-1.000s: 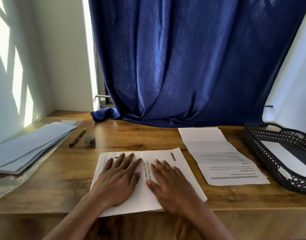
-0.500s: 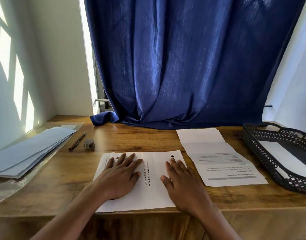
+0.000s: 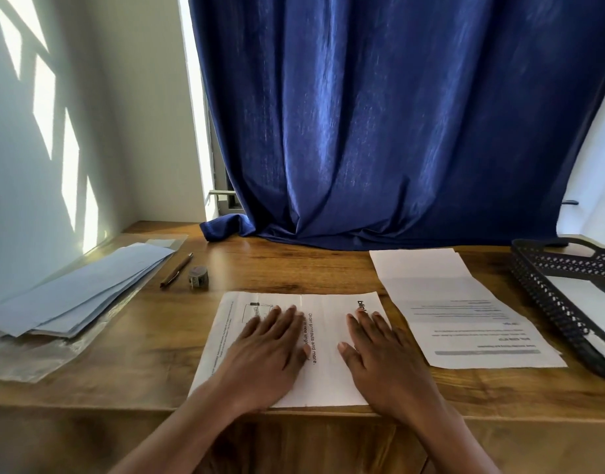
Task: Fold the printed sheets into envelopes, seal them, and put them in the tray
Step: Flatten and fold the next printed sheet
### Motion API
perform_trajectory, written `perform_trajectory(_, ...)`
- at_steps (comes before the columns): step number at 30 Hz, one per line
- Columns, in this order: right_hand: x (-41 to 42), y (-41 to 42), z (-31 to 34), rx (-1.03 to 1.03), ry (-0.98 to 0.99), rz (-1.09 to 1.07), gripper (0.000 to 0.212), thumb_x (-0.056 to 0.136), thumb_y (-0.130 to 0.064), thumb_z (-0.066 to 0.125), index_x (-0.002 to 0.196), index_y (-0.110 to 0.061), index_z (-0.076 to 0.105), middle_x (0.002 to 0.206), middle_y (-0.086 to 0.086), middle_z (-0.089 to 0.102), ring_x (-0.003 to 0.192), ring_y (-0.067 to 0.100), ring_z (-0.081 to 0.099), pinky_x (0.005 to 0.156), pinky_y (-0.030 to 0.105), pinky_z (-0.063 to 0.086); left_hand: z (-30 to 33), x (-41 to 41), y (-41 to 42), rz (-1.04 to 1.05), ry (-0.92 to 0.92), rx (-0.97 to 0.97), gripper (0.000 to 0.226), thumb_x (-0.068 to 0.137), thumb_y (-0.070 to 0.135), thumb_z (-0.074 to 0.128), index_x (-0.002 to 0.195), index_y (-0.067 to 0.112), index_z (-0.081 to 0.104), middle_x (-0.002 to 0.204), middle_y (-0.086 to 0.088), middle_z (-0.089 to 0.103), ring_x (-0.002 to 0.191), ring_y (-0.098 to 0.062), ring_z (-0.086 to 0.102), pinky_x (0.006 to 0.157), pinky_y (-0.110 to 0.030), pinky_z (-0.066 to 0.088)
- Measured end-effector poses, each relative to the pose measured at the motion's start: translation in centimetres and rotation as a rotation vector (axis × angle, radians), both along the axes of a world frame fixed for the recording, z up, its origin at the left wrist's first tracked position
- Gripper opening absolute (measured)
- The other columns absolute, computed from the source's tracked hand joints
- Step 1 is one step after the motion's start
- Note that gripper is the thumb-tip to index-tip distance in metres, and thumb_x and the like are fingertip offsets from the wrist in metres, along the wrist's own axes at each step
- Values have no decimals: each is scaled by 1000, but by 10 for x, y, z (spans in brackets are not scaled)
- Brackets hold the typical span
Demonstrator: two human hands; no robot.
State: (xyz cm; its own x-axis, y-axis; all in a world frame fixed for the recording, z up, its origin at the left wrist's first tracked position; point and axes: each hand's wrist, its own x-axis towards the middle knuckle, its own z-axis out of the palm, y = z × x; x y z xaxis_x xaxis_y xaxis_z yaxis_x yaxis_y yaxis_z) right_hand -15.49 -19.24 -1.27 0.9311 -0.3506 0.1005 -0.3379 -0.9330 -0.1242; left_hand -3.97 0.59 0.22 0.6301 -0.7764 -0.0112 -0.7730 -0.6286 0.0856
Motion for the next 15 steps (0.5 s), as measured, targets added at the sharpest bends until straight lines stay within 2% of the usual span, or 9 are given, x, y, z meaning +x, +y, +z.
perform_trajectory(5,0,2,0,-9,-1,-14,71,100,-67,6,161,-34,-10,168,-12,-16,155,11,-15,115,34,-16,-1,36,34,212,30,-6,67,106,60,6,162,29,-13,168,12,-19,153,-8,-22,128,-37,-8)
perform_trajectory(8,1,2,0,-4,6,-18,71,100,-67,6,161,-34,-10,168,-12,-16,155,11,-16,115,35,-17,6,47,38,424,82,11,73,106,60,7,163,19,-10,171,-1,-17,156,-18,-20,128,-47,-9)
perform_trajectory(10,1,2,-1,-7,9,-22,71,99,-68,5,161,-35,-11,168,-12,-17,155,11,-16,115,35,-17,11,44,29,472,83,-30,77,105,61,8,163,15,-11,171,-5,-20,154,-26,-26,125,-54,-14)
perform_trajectory(13,2,1,-2,-5,15,-18,72,99,-68,5,160,-35,-12,167,-12,-18,154,11,-17,114,35,-16,13,20,7,237,-43,-123,74,102,65,5,159,25,-19,165,4,-30,149,-22,-36,123,-52,-19)
perform_trajectory(15,1,0,-2,-1,11,-12,72,99,-68,4,160,-34,-11,168,-12,-18,154,10,-17,116,34,-15,9,1,-8,53,-50,-135,72,100,68,2,159,32,-18,164,11,-30,149,-15,-37,124,-49,-18)
